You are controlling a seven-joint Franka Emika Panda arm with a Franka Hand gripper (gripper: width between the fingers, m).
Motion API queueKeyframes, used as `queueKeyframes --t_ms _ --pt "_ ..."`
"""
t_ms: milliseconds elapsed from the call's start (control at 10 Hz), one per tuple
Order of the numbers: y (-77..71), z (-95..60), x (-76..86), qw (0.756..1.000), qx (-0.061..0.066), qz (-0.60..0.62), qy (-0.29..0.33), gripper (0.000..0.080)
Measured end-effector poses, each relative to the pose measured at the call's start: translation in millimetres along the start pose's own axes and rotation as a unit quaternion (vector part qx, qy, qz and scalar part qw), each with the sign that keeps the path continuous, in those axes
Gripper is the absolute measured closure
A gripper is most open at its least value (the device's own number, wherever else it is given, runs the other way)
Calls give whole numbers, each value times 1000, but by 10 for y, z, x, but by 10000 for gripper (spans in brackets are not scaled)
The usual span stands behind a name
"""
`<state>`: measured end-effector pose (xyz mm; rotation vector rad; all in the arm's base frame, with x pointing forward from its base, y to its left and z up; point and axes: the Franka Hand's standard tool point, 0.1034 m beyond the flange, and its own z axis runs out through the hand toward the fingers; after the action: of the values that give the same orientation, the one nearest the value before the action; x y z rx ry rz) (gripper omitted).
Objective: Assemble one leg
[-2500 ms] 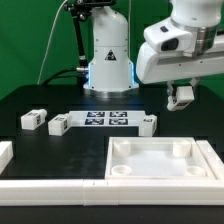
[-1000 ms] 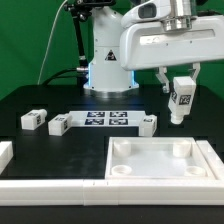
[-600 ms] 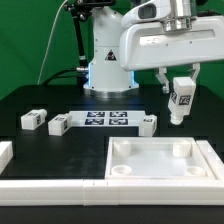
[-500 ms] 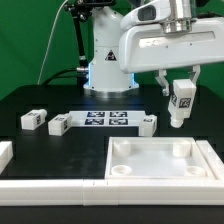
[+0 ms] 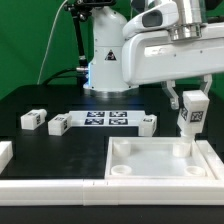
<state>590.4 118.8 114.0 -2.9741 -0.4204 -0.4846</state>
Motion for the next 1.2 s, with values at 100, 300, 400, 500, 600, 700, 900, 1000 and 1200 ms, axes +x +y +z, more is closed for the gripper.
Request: queueKeyframes --t_ms 100,300,400,500,600,700,900,1000,1200 --pt "47 34 100 1000 -1 -21 7 509" --pt "65 48 140 1000 -2 -26 14 509" --pt "82 52 147 999 -6 -28 27 509" --pt "79 54 142 999 -5 -28 25 509" --pt "86 52 153 999 -6 -28 30 509" --pt "98 59 155 999 -10 -28 41 509" --pt "115 67 162 999 -10 -28 39 509" --pt "136 92 208 999 -9 -28 41 509" --pt "140 167 324 999 -7 -27 44 509"
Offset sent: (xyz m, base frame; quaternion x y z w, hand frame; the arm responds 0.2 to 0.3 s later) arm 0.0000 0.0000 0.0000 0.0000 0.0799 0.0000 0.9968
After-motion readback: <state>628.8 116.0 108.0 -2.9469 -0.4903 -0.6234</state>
